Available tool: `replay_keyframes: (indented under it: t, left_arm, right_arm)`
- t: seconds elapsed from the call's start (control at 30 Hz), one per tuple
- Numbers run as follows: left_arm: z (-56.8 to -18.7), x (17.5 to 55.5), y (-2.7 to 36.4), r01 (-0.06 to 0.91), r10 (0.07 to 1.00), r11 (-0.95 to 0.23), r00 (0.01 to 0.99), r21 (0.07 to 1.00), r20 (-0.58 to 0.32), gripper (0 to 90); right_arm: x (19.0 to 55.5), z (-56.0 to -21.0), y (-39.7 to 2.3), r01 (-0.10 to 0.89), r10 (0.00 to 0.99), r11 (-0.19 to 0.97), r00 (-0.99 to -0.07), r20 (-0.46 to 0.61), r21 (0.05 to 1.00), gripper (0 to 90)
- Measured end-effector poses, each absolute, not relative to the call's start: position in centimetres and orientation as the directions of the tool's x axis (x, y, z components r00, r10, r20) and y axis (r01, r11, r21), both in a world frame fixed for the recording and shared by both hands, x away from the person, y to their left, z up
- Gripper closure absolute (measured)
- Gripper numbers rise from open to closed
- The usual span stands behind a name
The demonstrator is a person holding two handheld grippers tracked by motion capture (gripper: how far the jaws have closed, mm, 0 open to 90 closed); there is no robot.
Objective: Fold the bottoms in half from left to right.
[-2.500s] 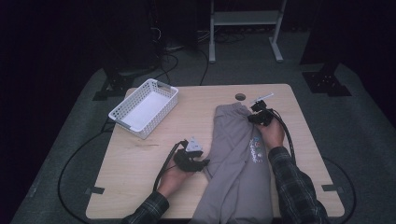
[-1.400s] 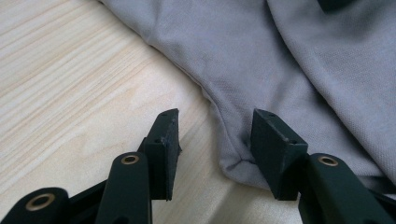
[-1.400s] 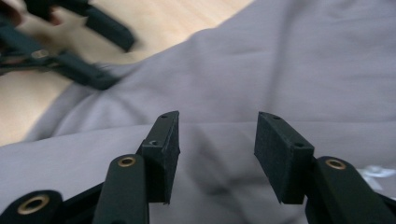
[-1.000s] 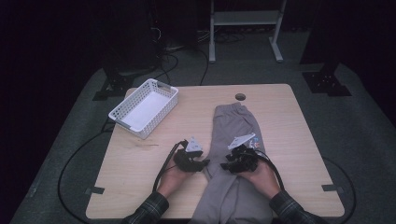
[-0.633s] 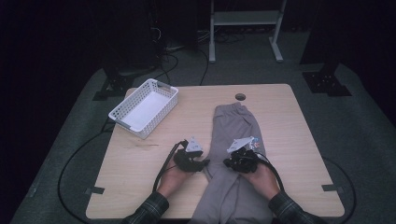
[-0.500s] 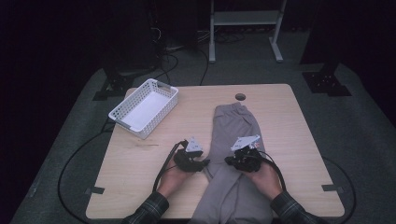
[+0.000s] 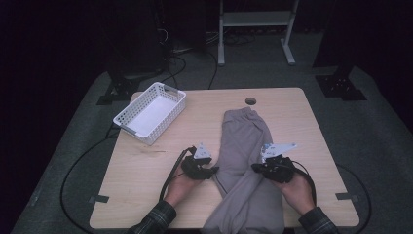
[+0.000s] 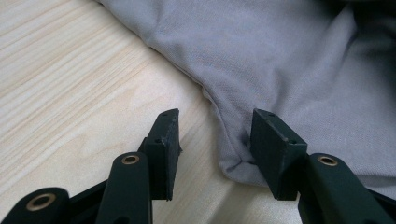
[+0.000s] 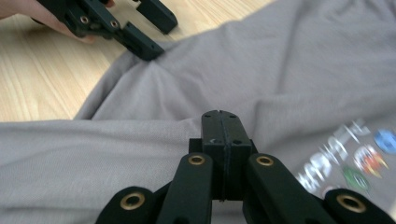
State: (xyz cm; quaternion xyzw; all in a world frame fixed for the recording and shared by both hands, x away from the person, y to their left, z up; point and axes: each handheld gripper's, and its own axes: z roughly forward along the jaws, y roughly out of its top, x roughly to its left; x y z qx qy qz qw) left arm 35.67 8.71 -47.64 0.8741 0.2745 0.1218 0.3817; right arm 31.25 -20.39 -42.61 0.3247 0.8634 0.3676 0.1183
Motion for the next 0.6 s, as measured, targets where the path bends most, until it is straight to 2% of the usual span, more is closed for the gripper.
replay_keyframes:
  t: [0.3,0.6]
  left_arm:
    - [-47.6,35.6,8.7,0.39,0.575,-0.559,0.818,0.732,0.003,52.6]
    - [-47.6,35.6,8.7,0.39,0.575,-0.56,0.818,0.731,0.003,52.8]
  right_arm:
    - [29.5,-43.0,-24.0,0.528,0.7,0.504,-0.713,0.035,0.684,90.0]
    - [29.1,-45.1,-26.3,0.618,0.74,0.512,-0.67,0.058,0.596,90.0]
